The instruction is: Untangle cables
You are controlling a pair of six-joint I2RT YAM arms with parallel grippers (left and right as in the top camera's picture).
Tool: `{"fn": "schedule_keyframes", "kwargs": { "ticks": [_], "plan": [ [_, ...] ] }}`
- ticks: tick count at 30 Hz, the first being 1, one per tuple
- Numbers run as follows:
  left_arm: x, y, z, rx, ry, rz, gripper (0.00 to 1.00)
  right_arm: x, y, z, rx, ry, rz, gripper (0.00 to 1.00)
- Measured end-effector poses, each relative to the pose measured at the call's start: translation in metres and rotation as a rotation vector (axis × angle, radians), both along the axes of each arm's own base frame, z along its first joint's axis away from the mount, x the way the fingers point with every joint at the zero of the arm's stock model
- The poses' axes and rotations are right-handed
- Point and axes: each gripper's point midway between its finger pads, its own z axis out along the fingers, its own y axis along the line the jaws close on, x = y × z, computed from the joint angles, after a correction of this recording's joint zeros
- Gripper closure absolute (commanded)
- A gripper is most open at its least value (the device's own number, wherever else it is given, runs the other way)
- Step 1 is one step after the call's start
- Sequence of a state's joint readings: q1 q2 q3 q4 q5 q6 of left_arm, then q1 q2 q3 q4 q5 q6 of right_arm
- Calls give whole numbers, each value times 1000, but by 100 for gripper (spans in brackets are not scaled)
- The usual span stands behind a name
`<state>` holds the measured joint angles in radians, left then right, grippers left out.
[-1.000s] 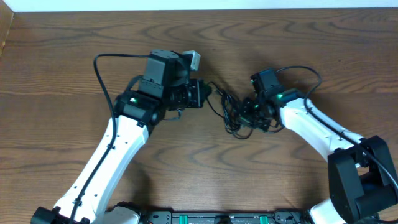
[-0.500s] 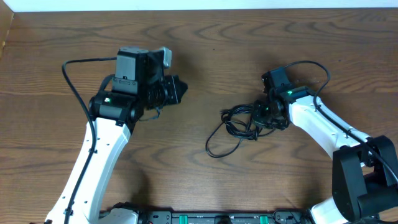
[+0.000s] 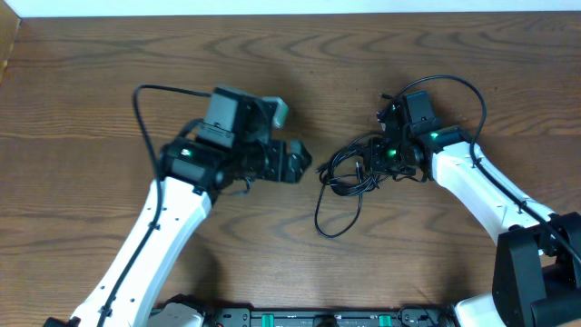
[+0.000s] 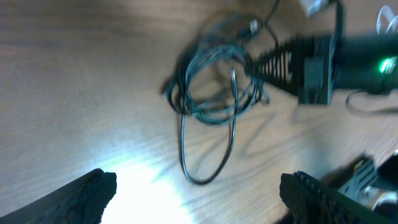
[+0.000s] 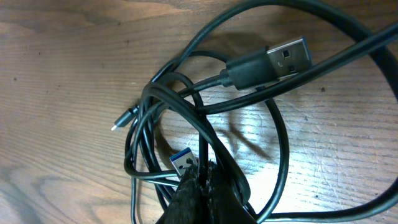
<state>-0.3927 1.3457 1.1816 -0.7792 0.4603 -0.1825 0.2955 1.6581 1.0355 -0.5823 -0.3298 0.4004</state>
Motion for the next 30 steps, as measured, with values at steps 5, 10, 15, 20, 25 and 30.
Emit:
{"fn": "schedule_keyframes", "kwargs": {
  "ticks": [5,10,15,20,25,30],
  "plan": [
    [-30,-2,-54,88,106,-25,9,0,0,0,4,0,2,99],
    [-33,-22,-68,57,95,-13,9,2,-2,1,18,12,-32,99],
    [-37,-32,-74,44,123,64,9,21,10,17,152,-44,-50,99],
    [-26,-38,-72,4,135,167,7,28,14,28,239,-60,-47,99],
    [-17,-52,-96,64,92,124,8,24,16,28,255,-44,-39,99],
    [8,-55,-115,117,10,139,8,17,20,29,265,-45,29,99]
  ]
}}
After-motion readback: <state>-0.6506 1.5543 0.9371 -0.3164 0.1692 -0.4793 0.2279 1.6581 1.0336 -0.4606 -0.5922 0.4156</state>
